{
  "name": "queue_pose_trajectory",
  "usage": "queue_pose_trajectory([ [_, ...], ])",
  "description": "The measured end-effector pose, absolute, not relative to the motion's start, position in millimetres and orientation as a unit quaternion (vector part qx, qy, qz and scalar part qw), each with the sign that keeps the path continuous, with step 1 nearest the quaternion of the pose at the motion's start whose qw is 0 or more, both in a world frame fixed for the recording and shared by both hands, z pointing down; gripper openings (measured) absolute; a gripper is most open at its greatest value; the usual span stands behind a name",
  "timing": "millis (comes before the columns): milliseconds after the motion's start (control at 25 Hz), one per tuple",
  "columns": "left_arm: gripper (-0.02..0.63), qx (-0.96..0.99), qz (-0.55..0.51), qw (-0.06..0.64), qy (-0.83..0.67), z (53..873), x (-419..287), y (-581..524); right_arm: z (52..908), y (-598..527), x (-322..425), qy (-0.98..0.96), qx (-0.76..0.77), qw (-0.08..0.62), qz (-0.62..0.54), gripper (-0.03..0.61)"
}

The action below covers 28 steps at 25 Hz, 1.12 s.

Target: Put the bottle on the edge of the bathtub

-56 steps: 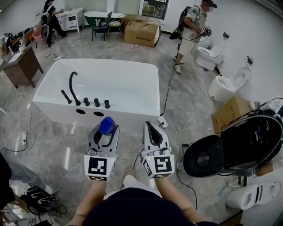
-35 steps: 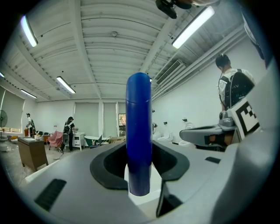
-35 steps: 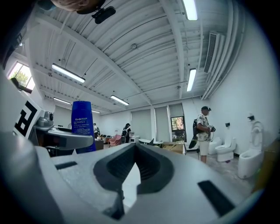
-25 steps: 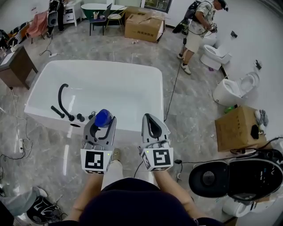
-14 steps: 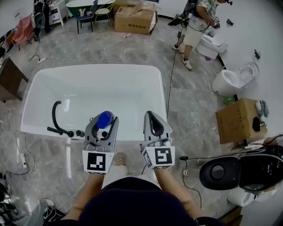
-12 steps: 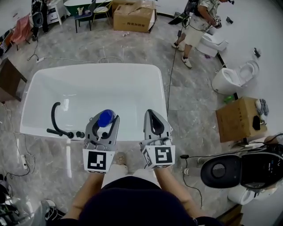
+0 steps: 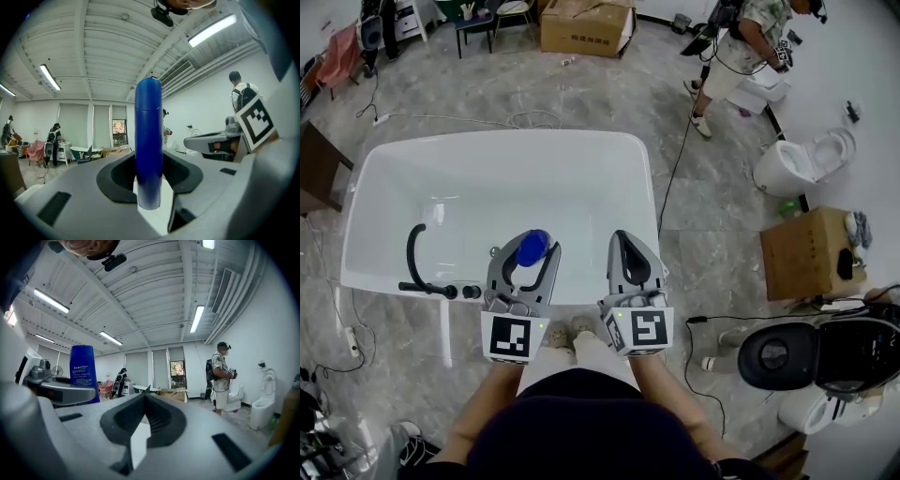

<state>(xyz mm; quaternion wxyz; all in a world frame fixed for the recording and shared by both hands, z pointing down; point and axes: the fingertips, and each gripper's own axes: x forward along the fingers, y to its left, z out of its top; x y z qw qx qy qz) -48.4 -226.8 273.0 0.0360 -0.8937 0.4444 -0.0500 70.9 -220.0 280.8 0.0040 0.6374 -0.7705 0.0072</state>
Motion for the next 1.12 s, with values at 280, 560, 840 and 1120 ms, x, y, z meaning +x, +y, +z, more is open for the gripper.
queue_pose_trajectory([
  [280, 0.158, -0.887, -0.046, 0.035, 0.458, 273.9, -54.4, -238.1, 283.2, -231.7, 63.7, -0.788, 0.616, 0.007, 0.004, 0.0],
  [560, 0.158, -0.885, -0.049, 0.038, 0.462, 280.3, -58.8, -244.8, 296.8, -239.3, 55.6, -0.795, 0.607, 0.015, 0.012, 0.0],
  [840, 0.158, -0.884, -0.058, 0.034, 0.462, 291.8, -52.0, -253.5, 307.0, -249.7, 62.1, -0.795, 0.606, 0.015, 0.02, 0.001],
  [1120, 0.158, -0.886, -0.062, 0.038, 0.458, 306.5, -45.4, -258.1, 316.8, -253.1, 62.2, -0.802, 0.597, 0.024, 0.011, 0.0],
])
